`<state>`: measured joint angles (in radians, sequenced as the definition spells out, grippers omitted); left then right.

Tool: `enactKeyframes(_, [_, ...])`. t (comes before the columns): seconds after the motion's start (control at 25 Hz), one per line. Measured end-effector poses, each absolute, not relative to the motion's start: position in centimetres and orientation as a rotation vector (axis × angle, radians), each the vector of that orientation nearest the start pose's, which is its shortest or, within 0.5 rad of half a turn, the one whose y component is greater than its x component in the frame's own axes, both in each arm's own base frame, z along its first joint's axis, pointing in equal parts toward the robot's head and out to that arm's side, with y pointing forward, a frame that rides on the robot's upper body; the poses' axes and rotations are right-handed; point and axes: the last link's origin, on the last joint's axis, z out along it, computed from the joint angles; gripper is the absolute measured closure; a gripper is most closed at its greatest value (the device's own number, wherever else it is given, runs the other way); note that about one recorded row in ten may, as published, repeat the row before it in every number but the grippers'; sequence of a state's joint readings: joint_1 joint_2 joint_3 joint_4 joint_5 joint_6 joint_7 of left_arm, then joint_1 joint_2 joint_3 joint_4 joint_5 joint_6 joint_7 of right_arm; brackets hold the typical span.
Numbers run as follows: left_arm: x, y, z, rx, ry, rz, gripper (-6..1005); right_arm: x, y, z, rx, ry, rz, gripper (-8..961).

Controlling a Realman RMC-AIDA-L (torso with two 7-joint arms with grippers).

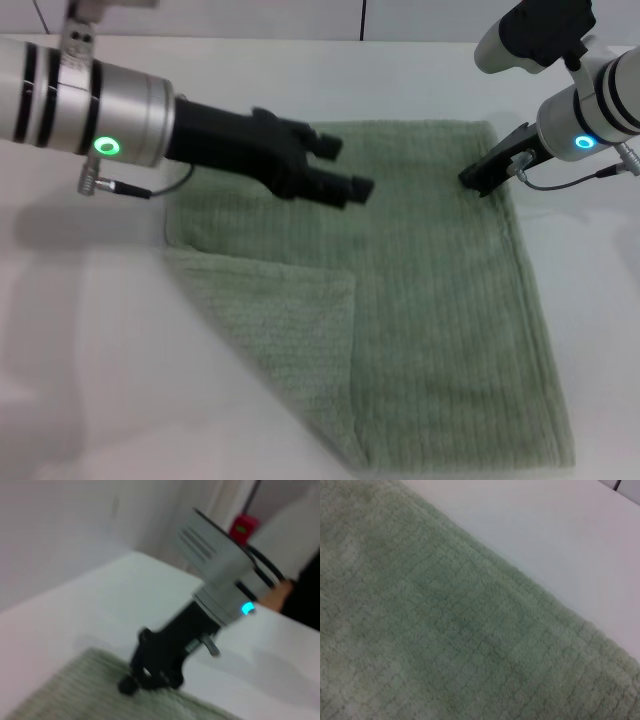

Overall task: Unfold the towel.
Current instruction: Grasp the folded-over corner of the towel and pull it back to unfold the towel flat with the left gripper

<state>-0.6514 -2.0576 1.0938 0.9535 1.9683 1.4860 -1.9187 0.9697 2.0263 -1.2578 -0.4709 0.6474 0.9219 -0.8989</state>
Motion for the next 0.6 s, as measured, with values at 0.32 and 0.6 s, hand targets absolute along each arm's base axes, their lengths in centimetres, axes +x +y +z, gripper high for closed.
enactKeyframes(0.32, [-16.4,36.2,-2.8,-3.004,-0.630,-0.288,244,21.4,43.9,-5.1,-2.530,0.790,-0.388,886])
enactKeyframes(0.6, [-17.3,36.2,-4.5,-2.988,-0.647,-0.223,244,21.3,43.9,-5.1,-2.530,0.789,-0.388,883])
